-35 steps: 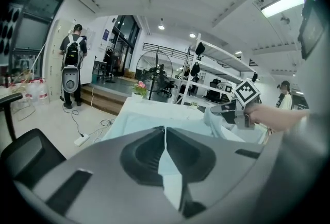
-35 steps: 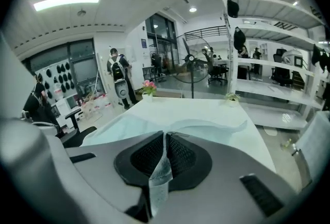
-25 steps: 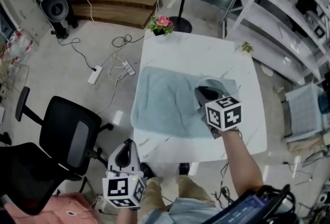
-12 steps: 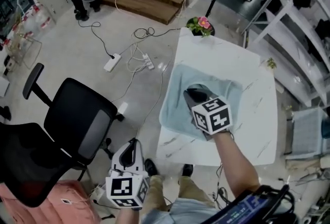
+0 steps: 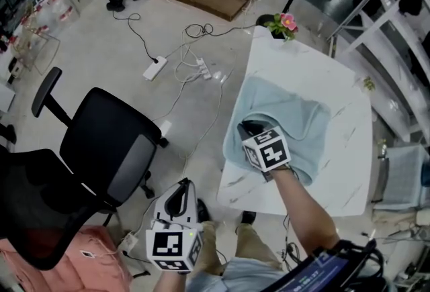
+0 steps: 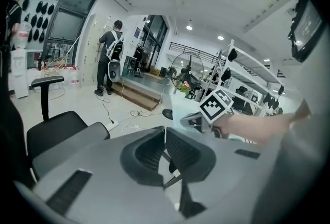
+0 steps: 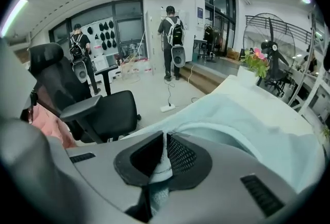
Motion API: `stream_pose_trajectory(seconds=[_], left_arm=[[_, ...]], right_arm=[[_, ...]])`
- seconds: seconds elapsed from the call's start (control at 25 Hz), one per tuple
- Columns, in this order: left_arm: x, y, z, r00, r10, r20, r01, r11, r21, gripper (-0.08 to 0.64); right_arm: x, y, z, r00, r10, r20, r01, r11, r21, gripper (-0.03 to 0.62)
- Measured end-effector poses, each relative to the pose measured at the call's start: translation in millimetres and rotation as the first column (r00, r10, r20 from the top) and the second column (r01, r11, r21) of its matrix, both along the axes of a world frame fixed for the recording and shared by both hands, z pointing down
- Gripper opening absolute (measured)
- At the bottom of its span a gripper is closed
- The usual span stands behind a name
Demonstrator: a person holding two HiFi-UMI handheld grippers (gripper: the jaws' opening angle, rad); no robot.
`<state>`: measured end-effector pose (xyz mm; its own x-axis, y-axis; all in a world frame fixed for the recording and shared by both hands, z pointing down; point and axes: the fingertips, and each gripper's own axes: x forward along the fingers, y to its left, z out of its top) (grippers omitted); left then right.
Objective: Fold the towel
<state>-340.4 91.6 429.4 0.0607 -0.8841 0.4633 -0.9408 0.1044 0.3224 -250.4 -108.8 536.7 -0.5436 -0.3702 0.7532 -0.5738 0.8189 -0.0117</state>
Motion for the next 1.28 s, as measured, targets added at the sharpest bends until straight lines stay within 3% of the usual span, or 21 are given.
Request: stream_pose_trajectory(seconds=[0.16, 0.28, 0.52, 0.68, 0.8, 1.0, 1.08, 1.16, 1.28], left_arm=[[2.8, -3.0, 6.0, 1.0, 0.014, 0.001, -0.014, 1.0, -0.004, 0.015], [5.5, -8.9, 1.8, 1.0, 0.024, 0.005, -0.024, 1.0, 0.0, 0.015], [14.8, -23.1, -15.4, 0.998, 0.065, 0.025, -0.066, 0.997, 0.028, 0.015], [22.7, -34.0, -26.9, 0.995, 0.084, 0.046, -0.086, 0.995, 0.047, 0.015], [38.1, -43.8, -25.4, 0.993, 0.105, 0.052, -0.107, 0.993, 0.048, 0.017], [81.7, -73.6, -15.1, 0.989, 0.134, 0.067, -0.136, 0.99, 0.025, 0.022], [95.8, -88.1, -2.3, 0.987, 0.135, 0.082, -0.135, 0.991, -0.002, 0.072], [105.5, -101.0, 11.8, 0.991, 0.112, 0.074, -0.109, 0.993, -0.038, 0.13], [111.4, -120.1, 32.7, 0.996, 0.054, 0.068, -0.048, 0.995, -0.083, 0.155]], right_arm=[[-3.5, 1.8, 1.8, 0.999, -0.009, 0.051, 0.012, 0.998, -0.059, 0.057], [-10.3, 15.9, -11.3, 0.993, -0.048, 0.105, 0.062, 0.99, -0.128, 0.193], [-17.1, 43.9, -44.1, 0.981, -0.085, 0.176, 0.114, 0.98, -0.163, 0.201], [-6.4, 54.9, -76.3, 0.965, -0.129, 0.227, 0.162, 0.978, -0.134, 0.201], [22.0, 45.3, -104.7, 0.955, -0.141, 0.26, 0.167, 0.983, -0.08, 0.193], [103.4, 3.2, -120.3, 0.959, -0.14, 0.245, 0.141, 0.99, 0.016, 0.173], [135.5, -15.2, -116.1, 0.96, -0.147, 0.24, 0.142, 0.989, 0.038, 0.17], [162.8, -27.8, -105.4, 0.96, -0.19, 0.206, 0.181, 0.982, 0.059, 0.17], [191.3, -34.7, -81.6, 0.942, -0.315, 0.115, 0.306, 0.948, 0.084, 0.172]])
